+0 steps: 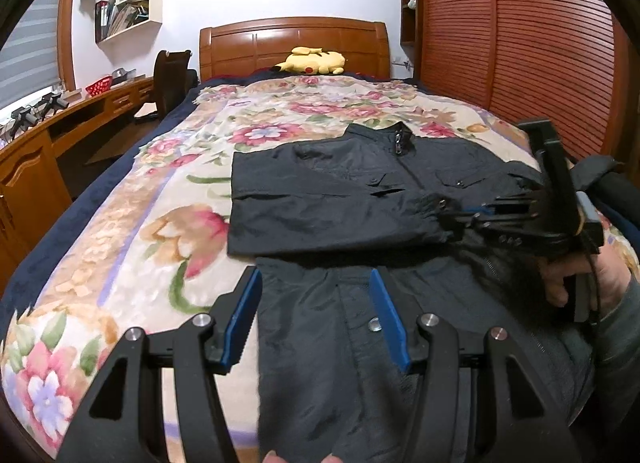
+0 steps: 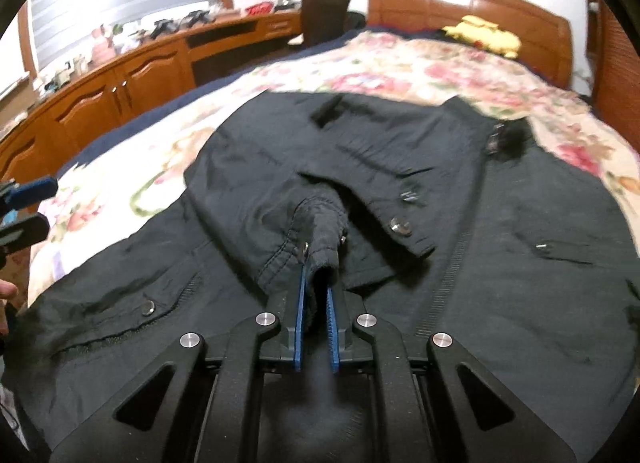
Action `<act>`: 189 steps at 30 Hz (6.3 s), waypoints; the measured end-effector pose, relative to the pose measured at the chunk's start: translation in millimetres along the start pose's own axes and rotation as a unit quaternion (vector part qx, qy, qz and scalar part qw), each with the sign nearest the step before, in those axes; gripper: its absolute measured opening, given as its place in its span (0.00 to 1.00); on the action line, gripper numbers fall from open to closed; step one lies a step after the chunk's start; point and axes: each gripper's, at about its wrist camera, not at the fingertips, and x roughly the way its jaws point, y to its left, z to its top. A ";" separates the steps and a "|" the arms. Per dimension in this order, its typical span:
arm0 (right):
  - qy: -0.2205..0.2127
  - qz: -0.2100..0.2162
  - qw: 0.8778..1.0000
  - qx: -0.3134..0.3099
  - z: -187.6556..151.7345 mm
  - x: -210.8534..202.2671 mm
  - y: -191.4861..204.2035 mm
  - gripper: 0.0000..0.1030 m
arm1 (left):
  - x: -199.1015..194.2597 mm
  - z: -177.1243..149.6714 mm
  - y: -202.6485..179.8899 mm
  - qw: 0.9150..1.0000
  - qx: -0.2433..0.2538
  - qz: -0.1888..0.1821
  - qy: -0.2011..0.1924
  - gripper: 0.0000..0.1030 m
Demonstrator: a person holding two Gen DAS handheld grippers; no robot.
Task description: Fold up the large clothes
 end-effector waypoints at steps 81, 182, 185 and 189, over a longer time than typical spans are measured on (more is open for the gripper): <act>-0.032 -0.190 0.975 0.108 -88.4 -124.2 -124.1 0.50 | 70.0 16.1 -146.3 0.992 0.086 -0.078 -0.046 0.54; 0.004 -0.461 0.819 0.342 -84.9 -283.3 -380.1 0.72 | 58.6 12.4 -133.6 0.990 0.087 -0.112 -0.023 0.54; -0.005 -0.442 0.815 0.375 -101.1 -285.7 -397.6 0.72 | 61.3 11.4 -138.4 0.989 0.095 -0.108 -0.021 0.54; 0.016 -0.436 0.814 0.384 -110.7 -273.6 -411.1 0.69 | 65.6 11.3 -142.2 0.989 0.099 -0.106 -0.017 0.54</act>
